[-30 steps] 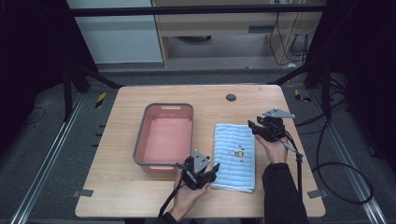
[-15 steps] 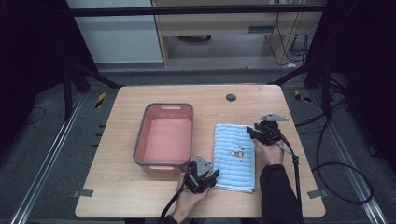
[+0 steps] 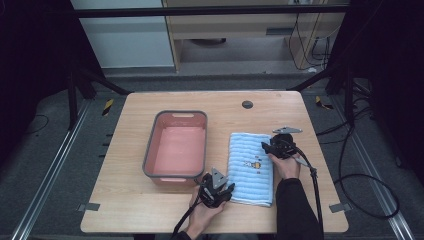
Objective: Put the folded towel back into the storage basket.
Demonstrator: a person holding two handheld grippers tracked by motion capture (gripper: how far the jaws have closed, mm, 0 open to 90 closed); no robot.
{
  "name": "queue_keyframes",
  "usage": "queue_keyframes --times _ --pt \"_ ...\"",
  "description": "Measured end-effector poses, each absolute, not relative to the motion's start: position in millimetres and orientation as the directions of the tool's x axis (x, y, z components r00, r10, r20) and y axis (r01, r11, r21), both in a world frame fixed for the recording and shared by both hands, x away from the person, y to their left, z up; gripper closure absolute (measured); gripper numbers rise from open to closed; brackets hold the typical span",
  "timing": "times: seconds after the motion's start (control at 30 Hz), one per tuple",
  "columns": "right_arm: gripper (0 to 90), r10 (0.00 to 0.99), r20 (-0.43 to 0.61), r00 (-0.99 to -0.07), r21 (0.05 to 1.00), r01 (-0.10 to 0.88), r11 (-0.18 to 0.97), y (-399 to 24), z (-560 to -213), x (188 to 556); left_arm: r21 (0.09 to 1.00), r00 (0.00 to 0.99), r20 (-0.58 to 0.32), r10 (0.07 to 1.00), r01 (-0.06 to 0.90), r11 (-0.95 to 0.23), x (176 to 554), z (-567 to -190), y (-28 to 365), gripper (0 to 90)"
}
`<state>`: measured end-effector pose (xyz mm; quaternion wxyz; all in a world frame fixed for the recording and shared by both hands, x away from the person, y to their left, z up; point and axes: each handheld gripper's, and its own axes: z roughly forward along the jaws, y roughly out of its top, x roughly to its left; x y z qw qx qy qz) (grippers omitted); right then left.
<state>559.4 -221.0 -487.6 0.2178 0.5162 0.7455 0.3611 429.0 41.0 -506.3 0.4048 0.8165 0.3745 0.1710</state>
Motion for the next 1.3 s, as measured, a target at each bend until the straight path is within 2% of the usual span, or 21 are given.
queue_keyframes --times 0.23,0.5,0.63,0.73,0.93,1.3 --pt "59.8 0.933 0.076 -0.351 0.749 0.637 0.179 -227 -496 559 0.785 0.659 -0.005 0.752 0.468 -0.405 427 -507 36 65.7" --pt "63.5 0.931 0.073 -0.356 0.743 0.643 0.188 -225 -501 559 0.778 0.652 -0.052 0.756 0.502 -0.379 428 -507 36 74.5" --pt "69.2 0.932 0.071 -0.356 0.744 0.641 0.188 -225 -501 559 0.774 0.653 -0.040 0.757 0.499 -0.389 428 -506 34 78.9" --pt "76.6 0.930 0.091 -0.355 0.739 0.650 0.176 -224 -501 559 0.772 0.648 -0.036 0.761 0.502 -0.391 428 -505 33 81.5" --pt "82.9 0.926 0.131 -0.353 0.738 0.658 0.147 -226 -501 559 0.778 0.653 -0.073 0.754 0.511 -0.367 430 -506 37 84.5" --pt "83.9 0.913 0.142 -0.382 0.778 0.614 0.136 -230 -483 551 0.796 0.658 -0.103 0.746 0.504 -0.335 431 -499 43 85.8"
